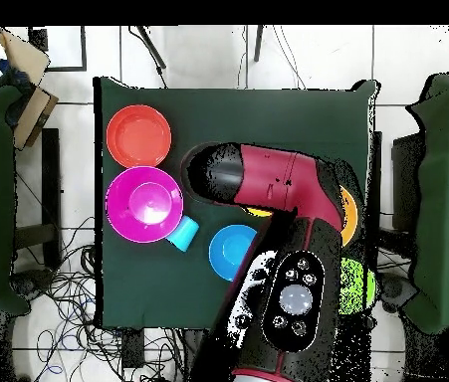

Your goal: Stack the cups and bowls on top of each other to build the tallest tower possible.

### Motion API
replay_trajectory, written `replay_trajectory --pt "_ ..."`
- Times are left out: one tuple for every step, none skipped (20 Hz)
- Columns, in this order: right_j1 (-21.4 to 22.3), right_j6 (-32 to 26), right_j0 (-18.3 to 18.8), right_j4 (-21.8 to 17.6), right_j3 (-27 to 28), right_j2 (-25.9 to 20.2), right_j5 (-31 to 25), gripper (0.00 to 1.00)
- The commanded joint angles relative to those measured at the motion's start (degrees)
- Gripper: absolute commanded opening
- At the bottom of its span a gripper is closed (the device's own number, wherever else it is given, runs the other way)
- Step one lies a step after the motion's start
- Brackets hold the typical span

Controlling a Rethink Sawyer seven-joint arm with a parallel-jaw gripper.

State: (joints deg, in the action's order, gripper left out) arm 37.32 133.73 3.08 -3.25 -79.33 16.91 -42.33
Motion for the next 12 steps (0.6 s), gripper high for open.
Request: replay_trajectory --pt "-1.68 0.26 -0.68 -3.65 -2.41 -4.52 5.92 1.0" --pt "-1.57 0.28 -0.47 -3.46 -2.29 -4.61 6.26 1.0" --pt "-1.53 0.18 -0.18 -3.24 -2.07 -4.75 6.56 1.0" --pt "-1.74 0.67 0.17 -2.84 -1.93 -4.9 7.6 1.0" --pt "-2.12 0.83 0.43 -2.59 -1.41 -5.03 8.07 1.0" --pt "-2.5 0.99 0.7 -2.34 -0.89 -5.16 8.54 1.0" --pt "-2.68 1.18 0.8 -2.0 -0.36 -5.18 8.47 1.0" --pt "-2.86 1.44 0.88 -1.67 0.13 -5.16 8.41 1.0" --pt "-2.9 1.46 0.9 -1.4 0.55 -5.1 7.91 1.0" --pt "-3.0 1.41 1.06 -1.15 0.85 -5.18 7.63 1.0" --pt "-2.91 1.34 1.15 -0.93 1.02 -5.23 7.31 1.0" --pt "-2.9 1.21 1.24 -0.79 1.36 -5.19 6.83 1.0"
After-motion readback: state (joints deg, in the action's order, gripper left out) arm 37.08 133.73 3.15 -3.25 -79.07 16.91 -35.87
